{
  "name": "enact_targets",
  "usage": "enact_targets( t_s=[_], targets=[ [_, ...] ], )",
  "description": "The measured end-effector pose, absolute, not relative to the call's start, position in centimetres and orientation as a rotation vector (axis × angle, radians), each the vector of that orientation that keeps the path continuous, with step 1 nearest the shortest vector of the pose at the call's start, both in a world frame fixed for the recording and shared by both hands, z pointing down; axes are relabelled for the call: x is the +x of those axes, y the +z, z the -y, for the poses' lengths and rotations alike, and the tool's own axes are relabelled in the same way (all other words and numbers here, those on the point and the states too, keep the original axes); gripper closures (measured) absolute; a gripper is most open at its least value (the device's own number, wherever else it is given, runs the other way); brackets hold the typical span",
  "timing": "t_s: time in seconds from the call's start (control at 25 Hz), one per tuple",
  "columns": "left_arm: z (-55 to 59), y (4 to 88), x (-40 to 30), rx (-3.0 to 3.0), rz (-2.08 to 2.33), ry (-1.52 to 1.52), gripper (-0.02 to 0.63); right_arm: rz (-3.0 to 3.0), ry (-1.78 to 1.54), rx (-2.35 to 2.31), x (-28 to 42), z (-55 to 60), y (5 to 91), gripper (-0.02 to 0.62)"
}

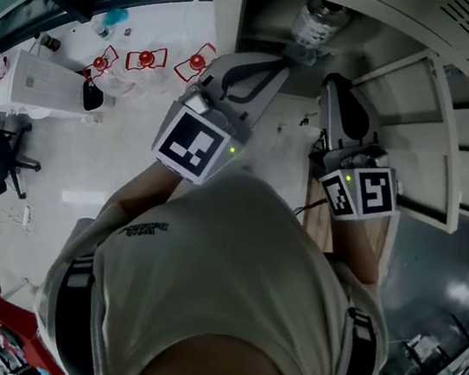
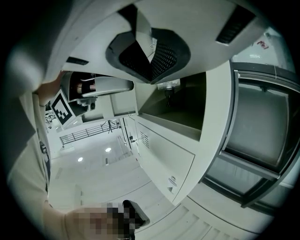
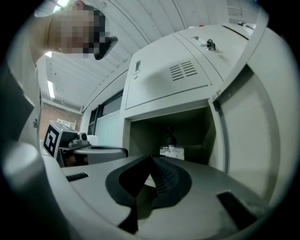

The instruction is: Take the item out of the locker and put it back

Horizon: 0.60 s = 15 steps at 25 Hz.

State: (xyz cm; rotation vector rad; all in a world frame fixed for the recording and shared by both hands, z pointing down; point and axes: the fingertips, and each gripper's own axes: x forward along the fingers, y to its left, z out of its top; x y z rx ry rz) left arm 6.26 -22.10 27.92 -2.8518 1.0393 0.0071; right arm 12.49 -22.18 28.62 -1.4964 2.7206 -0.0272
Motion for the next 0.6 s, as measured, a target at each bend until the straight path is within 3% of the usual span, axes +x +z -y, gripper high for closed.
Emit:
enact_targets(
  t_s=[0.6],
  targets=[
    [21.6,29.3,5.6,-2.862,-1.067,-0.035,0.594,-2.779,0.009,-1.446,10.7,21.3,29.2,0.595]
  ],
)
